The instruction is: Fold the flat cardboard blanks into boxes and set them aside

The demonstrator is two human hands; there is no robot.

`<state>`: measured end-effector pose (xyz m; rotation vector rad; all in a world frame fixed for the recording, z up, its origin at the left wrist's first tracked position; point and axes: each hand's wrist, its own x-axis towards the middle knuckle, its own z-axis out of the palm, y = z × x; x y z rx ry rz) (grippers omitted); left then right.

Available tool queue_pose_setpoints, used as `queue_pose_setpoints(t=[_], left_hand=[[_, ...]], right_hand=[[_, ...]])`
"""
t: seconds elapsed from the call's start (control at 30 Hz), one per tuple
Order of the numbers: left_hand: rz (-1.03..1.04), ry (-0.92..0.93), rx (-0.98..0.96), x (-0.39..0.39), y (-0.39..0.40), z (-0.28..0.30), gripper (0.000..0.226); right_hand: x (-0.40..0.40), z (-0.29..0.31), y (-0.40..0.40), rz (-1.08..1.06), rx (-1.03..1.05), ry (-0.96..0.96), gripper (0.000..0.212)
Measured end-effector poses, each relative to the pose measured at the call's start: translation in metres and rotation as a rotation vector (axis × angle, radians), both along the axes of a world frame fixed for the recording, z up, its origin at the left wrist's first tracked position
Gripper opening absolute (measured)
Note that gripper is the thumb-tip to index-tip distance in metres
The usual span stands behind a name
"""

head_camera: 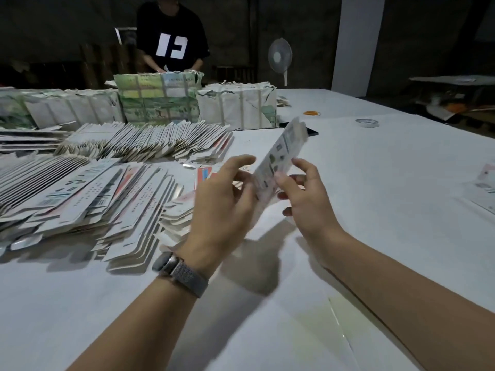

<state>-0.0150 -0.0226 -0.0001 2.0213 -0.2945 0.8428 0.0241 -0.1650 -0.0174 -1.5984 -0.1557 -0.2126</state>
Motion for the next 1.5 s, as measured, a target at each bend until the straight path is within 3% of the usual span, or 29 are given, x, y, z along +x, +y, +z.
queue_pose_setpoints(t=[0.1, 0.2, 0.3, 0.4, 0.53, 0.8, 0.93, 1.17, 1.27, 1.5], left_hand=[[-0.212, 0.241, -0.346, 0.002, -0.008, -0.006, 0.031], [-0.271, 0.365, -0.57, 0.007, -0.006, -0.006, 0.05], [-0.329, 0.512, -0.592, 0.007, -0.006, -0.005, 0.054], [-0.368, 0.57, -0.616, 0.003, -0.008, -0.003, 0.035], [-0.398, 0.624, -0.785, 0.005, -0.005, -0.004, 0.035], [-0.441, 0.579, -0.667, 0.006, 0.001, -0.008, 0.03], [-0.456, 0.53, -0.72, 0.007, 0.004, -0.006, 0.033], [-0.563, 0.516, -0.659, 0.006, 0.006, -0.006, 0.029], [-0.589, 0.525, -0.653, 0.003, 0.001, -0.005, 0.019], [-0.809, 0.569, -0.777, 0.001, 0.011, -0.003, 0.05]], right_hand=[[0.0, 0.003, -0.002, -0.012, 0.102, 0.049, 0.058], [0.003, 0.005, -0.007, -0.058, 0.188, 0.097, 0.061], [0.002, 0.005, -0.008, 0.083, 0.273, 0.096, 0.038], [-0.004, 0.005, -0.006, 0.167, 0.259, 0.085, 0.035], [-0.01, 0.004, -0.004, 0.217, 0.205, 0.033, 0.035], [-0.013, 0.002, -0.005, 0.214, -0.083, -0.095, 0.052], [-0.009, 0.003, -0.009, 0.171, -0.08, -0.133, 0.058], [-0.009, 0.009, -0.014, 0.262, -0.19, -0.166, 0.045], [-0.008, 0.009, -0.013, 0.291, -0.126, -0.119, 0.045], [-0.013, 0.01, -0.012, 0.503, -0.007, -0.041, 0.042]])
